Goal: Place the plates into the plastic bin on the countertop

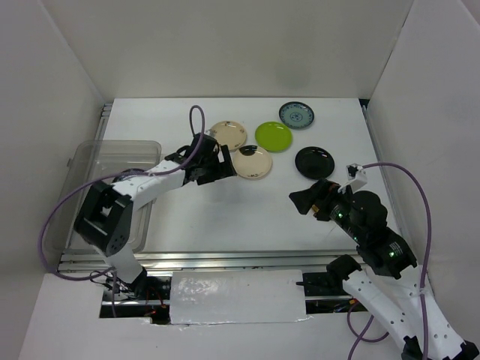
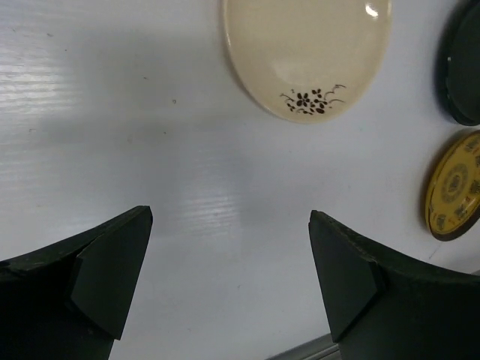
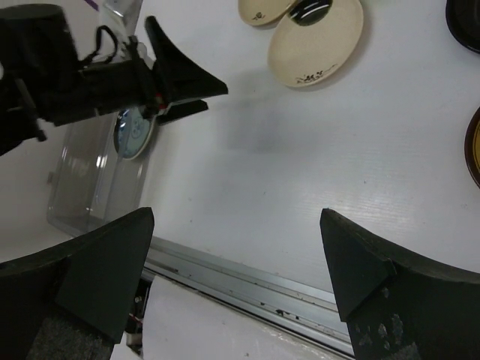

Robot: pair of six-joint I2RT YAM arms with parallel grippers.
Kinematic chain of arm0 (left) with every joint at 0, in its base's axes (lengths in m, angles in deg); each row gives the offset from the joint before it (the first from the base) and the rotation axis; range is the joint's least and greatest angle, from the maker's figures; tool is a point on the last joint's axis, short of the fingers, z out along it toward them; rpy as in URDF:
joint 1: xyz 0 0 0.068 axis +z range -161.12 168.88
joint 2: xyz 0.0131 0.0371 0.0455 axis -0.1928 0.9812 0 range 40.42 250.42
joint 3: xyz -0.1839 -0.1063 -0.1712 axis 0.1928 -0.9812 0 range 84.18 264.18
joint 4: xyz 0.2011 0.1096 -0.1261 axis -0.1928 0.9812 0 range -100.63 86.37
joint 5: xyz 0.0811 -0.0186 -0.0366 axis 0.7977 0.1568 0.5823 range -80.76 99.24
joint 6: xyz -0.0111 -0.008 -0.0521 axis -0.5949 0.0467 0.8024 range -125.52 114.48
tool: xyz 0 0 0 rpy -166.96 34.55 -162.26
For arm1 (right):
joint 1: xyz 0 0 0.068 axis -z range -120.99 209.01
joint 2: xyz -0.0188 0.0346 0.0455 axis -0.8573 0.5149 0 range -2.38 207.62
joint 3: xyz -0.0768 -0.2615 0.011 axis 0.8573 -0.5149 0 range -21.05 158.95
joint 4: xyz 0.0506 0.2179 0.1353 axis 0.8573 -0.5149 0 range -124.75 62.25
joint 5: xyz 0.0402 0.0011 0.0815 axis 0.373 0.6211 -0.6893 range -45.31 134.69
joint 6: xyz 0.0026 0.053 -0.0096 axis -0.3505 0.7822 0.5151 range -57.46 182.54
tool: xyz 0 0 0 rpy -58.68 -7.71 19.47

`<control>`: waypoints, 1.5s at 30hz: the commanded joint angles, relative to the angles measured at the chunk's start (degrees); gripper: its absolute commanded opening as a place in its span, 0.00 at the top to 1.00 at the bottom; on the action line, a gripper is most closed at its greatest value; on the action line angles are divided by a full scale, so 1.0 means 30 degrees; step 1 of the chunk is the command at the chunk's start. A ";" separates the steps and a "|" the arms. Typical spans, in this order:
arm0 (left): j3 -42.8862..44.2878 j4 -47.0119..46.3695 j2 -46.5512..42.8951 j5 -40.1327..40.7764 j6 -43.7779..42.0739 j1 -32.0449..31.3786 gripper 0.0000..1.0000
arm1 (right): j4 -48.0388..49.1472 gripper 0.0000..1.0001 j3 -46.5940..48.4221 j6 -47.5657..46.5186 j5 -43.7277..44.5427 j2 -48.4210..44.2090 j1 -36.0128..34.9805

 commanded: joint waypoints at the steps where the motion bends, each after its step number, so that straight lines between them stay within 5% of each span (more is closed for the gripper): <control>1: 0.0482 -0.3491 0.1302 -0.1101 0.0898 0.0592 0.01 | 0.0373 0.00 0.0015 -0.0264 0.0123 -0.0608 0.0211; 11: 0.2852 -0.6370 0.7576 -0.2804 0.1866 0.1502 0.02 | -0.0302 0.00 -0.0249 -0.1026 -0.0669 -0.1108 0.0329; 20: 0.4115 -0.6046 0.9923 -0.2600 0.2539 0.1560 0.28 | -0.0039 0.00 -0.0630 -0.0968 -0.1254 -0.1050 0.0446; 22: 0.4144 -0.6018 1.0098 -0.2425 0.2628 0.1531 0.39 | 0.0020 0.00 -0.0601 -0.0968 -0.1372 -0.0904 0.0446; 26: 0.3764 -0.6048 0.9896 -0.2102 0.2746 0.1531 0.97 | 0.0020 0.00 -0.0571 -0.0968 -0.1489 -0.0844 0.0446; 28: 0.3617 -0.5843 0.9457 -0.1461 0.2745 0.1502 1.00 | 0.0079 0.00 -0.0542 -0.0939 -0.1548 -0.0873 0.0446; 36: -0.0540 -0.5463 0.1469 -0.0872 0.2394 0.1355 1.00 | -0.0302 0.00 -0.0162 -0.1027 -0.1577 -0.0962 0.0504; 39: -0.1275 -0.1837 -0.2927 0.1174 0.2539 0.1822 1.00 | -0.0243 0.00 -0.0016 -0.1026 -0.1723 -0.0962 0.0476; 42: -0.1539 0.1471 -0.6707 0.3429 0.3709 0.3781 1.00 | 0.0020 0.00 -0.0132 -0.0939 -0.1899 -0.0903 0.0534; 45: -0.2241 0.6126 -0.9903 0.4780 0.4677 0.8424 1.00 | 0.0371 0.00 -0.0249 -0.0764 -0.2221 -0.0787 0.0563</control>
